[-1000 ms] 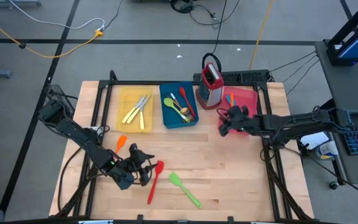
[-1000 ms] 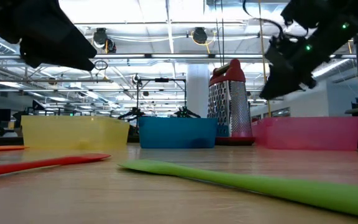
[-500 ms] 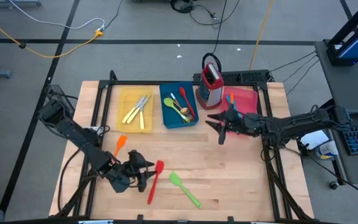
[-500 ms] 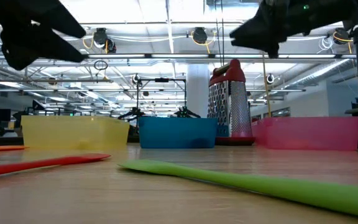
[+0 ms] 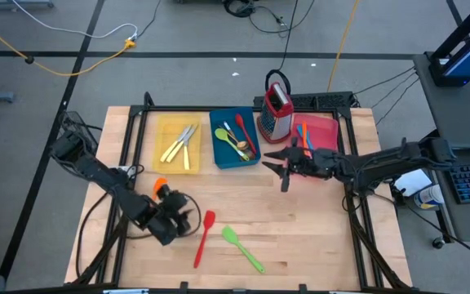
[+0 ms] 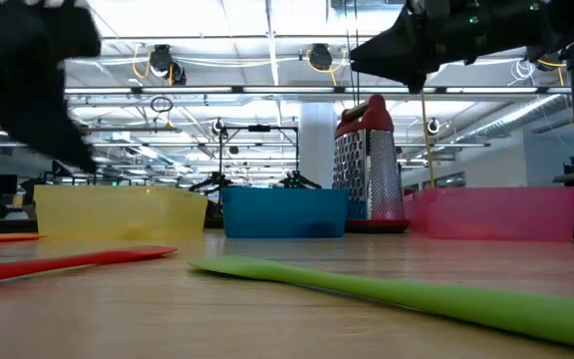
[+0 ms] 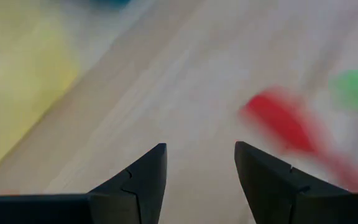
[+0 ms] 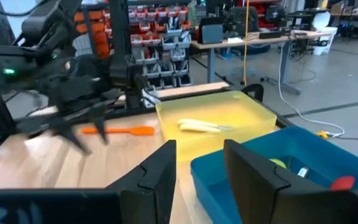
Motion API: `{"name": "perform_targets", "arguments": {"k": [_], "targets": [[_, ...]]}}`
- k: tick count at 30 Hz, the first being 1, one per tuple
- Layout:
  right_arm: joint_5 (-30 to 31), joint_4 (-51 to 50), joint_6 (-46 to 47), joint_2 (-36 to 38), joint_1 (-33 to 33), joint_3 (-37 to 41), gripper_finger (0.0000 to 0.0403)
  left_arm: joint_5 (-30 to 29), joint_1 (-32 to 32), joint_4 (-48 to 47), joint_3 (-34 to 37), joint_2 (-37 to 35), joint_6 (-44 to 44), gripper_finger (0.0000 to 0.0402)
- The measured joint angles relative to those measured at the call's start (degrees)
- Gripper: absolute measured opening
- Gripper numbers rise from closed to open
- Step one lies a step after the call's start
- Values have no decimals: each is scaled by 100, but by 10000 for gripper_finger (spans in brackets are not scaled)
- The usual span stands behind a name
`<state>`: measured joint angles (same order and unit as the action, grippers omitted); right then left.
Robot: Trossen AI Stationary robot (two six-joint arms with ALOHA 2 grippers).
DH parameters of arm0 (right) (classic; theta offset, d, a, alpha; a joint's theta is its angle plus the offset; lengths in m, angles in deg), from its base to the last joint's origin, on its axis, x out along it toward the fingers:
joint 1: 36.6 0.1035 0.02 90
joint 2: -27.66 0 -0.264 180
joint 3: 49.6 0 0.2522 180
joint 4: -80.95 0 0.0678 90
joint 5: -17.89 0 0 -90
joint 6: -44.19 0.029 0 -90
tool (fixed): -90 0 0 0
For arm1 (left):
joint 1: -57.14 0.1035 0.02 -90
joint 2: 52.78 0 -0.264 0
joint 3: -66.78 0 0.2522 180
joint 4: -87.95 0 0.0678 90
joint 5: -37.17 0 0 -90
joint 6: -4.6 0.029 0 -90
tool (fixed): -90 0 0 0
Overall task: Pick & Place Kitchen Items
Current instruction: Put the orange spatula into the pink bin
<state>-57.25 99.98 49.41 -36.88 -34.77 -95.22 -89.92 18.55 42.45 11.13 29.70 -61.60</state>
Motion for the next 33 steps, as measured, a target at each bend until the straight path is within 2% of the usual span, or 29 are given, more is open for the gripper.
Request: {"name": "perform_targets", "arguments": {"k": [5, 9, 13, 16, 21, 33], "targets": [[-2, 1, 100, -212, 1, 0, 126, 1340, 112, -1821, 0, 0, -1397, 195], [-2, 10, 577, -364, 2, 0, 126, 2641, 112, -2479, 0, 0, -2501, 195], [-2, 19, 870, -509, 4, 0, 125, 3614, 28, -2858, 0, 0, -2906, 195], [-7, 6, 1065, -629, 4, 0, 125, 3854, -45, -3365, 0, 0, -3234, 195], [-4, 47, 1330, -763, 4, 0, 123, 3919, -174, -3930, 2, 0, -3705, 195], [-2, 195, 1367, -770, 4, 0, 123, 3851, -510, -3393, 68, 0, -3825, 195]]}}
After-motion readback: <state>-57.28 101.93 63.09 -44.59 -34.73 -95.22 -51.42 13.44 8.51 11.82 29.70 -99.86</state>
